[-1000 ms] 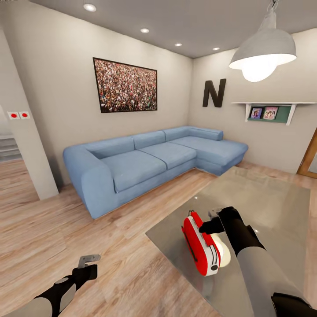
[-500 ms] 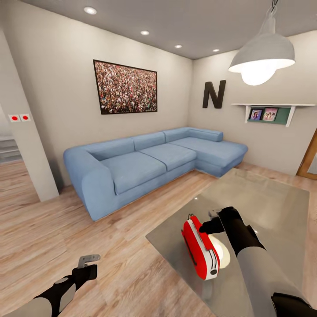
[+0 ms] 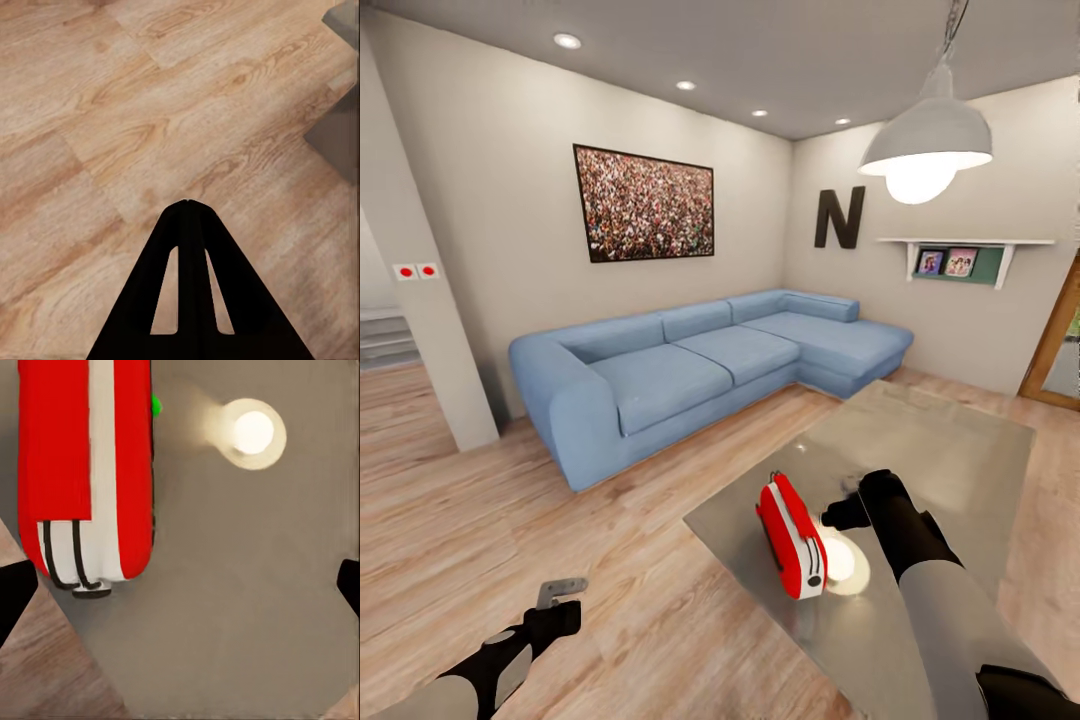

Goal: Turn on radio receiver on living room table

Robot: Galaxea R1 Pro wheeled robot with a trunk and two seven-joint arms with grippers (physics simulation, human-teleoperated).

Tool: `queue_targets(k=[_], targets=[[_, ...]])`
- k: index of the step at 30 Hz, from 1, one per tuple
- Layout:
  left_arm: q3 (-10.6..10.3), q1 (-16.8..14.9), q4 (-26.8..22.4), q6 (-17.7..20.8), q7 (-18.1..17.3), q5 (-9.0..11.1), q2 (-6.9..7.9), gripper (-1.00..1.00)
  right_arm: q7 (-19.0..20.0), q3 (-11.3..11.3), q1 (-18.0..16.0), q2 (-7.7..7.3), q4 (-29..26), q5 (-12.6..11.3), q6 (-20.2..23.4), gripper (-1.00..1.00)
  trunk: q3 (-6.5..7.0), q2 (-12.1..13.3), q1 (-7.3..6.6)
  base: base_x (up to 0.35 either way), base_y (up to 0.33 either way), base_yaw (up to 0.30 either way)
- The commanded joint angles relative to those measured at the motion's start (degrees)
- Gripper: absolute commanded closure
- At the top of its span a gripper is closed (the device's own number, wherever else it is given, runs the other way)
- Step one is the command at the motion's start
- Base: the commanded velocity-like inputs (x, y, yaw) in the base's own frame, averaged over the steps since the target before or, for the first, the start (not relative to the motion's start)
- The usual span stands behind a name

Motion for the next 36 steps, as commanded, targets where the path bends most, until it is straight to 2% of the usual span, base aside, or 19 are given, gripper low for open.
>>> queue_targets(k=[1,10,12,16,19,23,27,31,33,36], targets=[[0.0,0.0,0.0,0.0,0.0,0.0,0.00,1.00,-0.9,0.0,0.0,0.00,0.0,-0.1,0.0,-1.00,0.18,0.4,-0.23,-0.307,-0.123,0.000],[0.0,0.0,0.0,0.0,0.0,0.0,0.05,1.00,-1.8,-0.1,0.0,-0.25,1.4,-0.4,-1.0,-1.00,1.80,4.0,-2.20,-0.301,-0.119,0.000],[0.0,0.0,0.0,0.0,0.0,0.0,0.11,1.00,-1.8,-0.2,0.0,-0.86,2.4,-0.4,-2.9,-1.00,2.16,4.8,-2.64,-0.276,-0.108,0.000],[0.0,0.0,0.0,-0.1,0.0,0.0,0.32,1.00,-1.8,-0.7,0.0,-3.52,5.7,-0.5,-7.8,-1.00,2.88,6.4,-3.52,-0.118,-0.042,0.000],[0.0,0.0,0.0,-0.2,0.0,0.0,0.49,1.00,-1.8,-2.6,0.0,-4.87,6.5,-0.6,-9.1,-1.00,3.42,7.6,-4.18,-0.023,-0.008,0.000],[0.0,0.0,0.0,-0.2,0.0,0.0,0.64,1.00,-1.7,-4.4,0.0,-5.32,6.8,-0.6,-9.6,-1.00,4.13,9.2,-5.06,-0.006,-0.002,0.000],[0.1,0.0,0.0,-0.2,0.0,0.1,0.74,1.00,-1.7,-4.7,0.0,-5.40,6.8,-0.5,-10.0,-1.00,4.85,10.8,-5.94,0.000,0.000,0.000],[0.1,0.0,0.0,-0.2,0.0,0.1,0.78,1.00,-1.8,-4.9,0.1,-5.70,7.5,-0.5,-14.3,-1.00,5.57,12.4,-6.82,0.000,0.000,0.000],[0.1,0.0,0.0,-0.2,0.0,0.0,0.79,1.00,-1.9,-4.9,0.1,-6.90,9.2,-0.5,-16.0,-1.00,5.93,13.2,-7.26,0.000,0.000,0.000],[0.0,0.0,0.0,-0.2,0.0,0.0,0.90,1.00,-1.9,-5.1,0.1,-9.93,12.3,-0.6,-17.9,-1.00,6.47,14.5,-7.91,0.000,0.000,0.000]])
